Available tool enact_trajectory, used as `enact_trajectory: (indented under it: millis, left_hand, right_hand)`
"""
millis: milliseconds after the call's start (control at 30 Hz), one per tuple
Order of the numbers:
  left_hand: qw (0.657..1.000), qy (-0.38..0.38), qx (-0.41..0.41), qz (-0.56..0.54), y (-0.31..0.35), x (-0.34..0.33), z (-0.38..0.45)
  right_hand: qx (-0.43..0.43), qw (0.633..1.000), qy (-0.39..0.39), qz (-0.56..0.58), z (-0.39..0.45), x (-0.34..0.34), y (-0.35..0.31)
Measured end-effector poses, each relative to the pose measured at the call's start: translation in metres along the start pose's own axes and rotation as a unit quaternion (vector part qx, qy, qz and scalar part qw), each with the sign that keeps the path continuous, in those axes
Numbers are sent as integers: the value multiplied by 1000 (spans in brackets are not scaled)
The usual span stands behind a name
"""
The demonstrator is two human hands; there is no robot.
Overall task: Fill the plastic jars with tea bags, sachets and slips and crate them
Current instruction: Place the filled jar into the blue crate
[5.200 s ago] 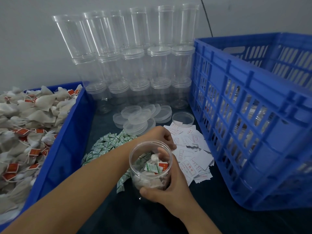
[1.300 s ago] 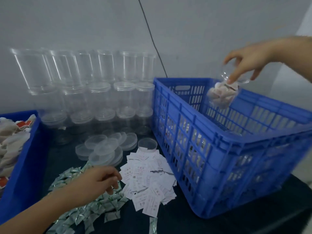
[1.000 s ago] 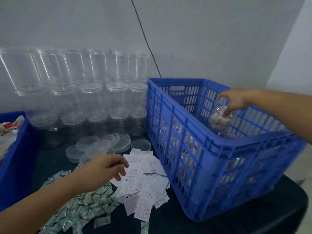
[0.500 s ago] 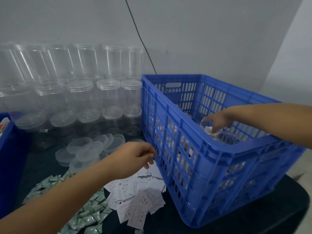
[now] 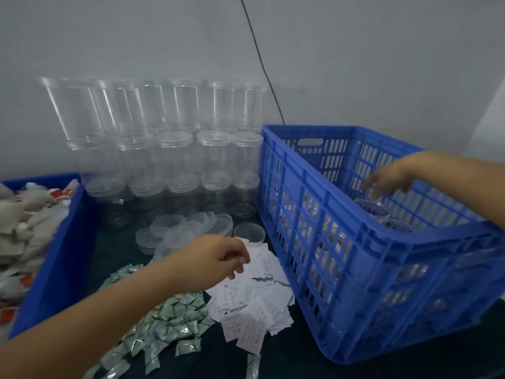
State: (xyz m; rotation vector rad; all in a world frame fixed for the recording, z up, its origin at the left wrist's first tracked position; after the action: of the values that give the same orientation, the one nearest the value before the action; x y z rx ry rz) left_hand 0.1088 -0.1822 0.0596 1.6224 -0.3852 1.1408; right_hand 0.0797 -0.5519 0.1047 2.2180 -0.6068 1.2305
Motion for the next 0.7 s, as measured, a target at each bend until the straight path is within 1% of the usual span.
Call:
enact_trajectory:
  millis: [100,167,267,367,433,567,633,700]
  left_hand:
    - [999,4,32,11,-22,14,-27]
    - [998,15,53,26,-37,27,-46]
    - [995,42,85,26,-59,43,-70]
    - [992,71,104,15,-74,54,-87]
    - [989,94,115,7,-84,59,-94]
    - [978,149,145,-22,-108,67,-103]
    - [974,167,153,-31,-119,69,-106]
    - [969,185,161,-41,-129,70,-108]
  right_hand:
    - [53,993,101,-7,-35,53,-32]
    - [100,982,156,35,-67,90,-59]
    - [162,957,225,82,-117,143,-110]
    - [227,924,279,132,-160,179,-169]
    - [255,906,303,147,-177,189,-206]
    - [263,886,357,135,-173,193,-269]
    - [258,883,356,165,-152,189,-292]
    - [247,890,338,178,-122,182,-311]
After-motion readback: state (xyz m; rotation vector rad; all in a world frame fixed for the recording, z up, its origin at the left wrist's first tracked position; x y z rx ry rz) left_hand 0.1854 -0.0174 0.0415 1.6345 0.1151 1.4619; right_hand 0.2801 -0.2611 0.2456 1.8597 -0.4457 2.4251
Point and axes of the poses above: each hand's wrist, its own z-axis towards the middle knuckle, its own x-axis out of the back of the hand, y = z × x, the point moved 10 cm from there along z, towards the middle knuckle, and after that the axes turned 6 degrees about -x, right-handed, at the moved point
